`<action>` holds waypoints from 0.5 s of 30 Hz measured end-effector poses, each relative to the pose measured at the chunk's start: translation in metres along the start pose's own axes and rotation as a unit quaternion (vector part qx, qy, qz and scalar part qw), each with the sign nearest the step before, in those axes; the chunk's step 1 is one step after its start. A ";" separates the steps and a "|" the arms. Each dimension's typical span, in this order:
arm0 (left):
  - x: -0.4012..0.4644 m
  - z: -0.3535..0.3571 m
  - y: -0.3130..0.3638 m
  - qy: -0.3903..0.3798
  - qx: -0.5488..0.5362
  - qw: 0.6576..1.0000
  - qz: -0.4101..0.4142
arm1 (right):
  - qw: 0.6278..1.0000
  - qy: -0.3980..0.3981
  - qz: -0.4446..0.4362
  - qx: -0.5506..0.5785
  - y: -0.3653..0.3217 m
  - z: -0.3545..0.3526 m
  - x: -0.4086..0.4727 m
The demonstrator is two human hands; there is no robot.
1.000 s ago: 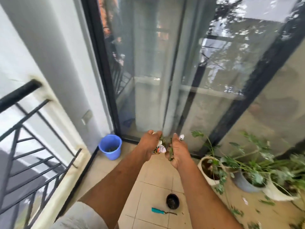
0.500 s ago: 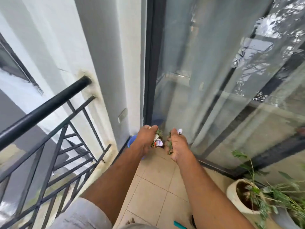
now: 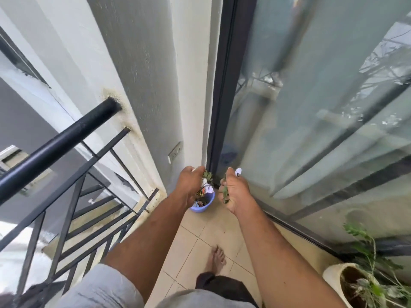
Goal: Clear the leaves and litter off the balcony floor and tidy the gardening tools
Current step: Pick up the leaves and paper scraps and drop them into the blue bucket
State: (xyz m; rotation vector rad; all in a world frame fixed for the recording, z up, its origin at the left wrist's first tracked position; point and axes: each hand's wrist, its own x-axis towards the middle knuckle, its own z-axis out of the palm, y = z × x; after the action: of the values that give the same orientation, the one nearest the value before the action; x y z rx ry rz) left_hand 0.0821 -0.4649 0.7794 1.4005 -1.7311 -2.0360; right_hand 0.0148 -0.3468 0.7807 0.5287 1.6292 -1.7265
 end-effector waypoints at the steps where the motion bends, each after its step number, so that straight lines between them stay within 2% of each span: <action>1: 0.017 0.003 0.002 0.012 0.002 1.000 -0.001 | 1.000 -0.005 0.004 -0.002 -0.007 0.004 0.015; 4: 0.067 0.011 0.001 0.027 -0.002 1.000 -0.008 | 1.000 -0.003 0.016 -0.013 -0.026 0.012 0.051; 9: 0.103 0.020 0.010 0.068 -0.035 0.996 -0.046 | 0.997 -0.003 0.041 -0.063 -0.039 0.027 0.104; 15: 0.182 0.029 -0.022 0.095 -0.031 0.988 -0.118 | 0.994 0.023 0.063 -0.085 -0.011 0.047 0.192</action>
State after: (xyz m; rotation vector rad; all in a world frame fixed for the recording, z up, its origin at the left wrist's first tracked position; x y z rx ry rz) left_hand -0.0311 -0.5483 0.6585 1.7882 -1.4739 -1.9671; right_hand -0.1145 -0.4327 0.6585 0.5784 1.7193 -1.4782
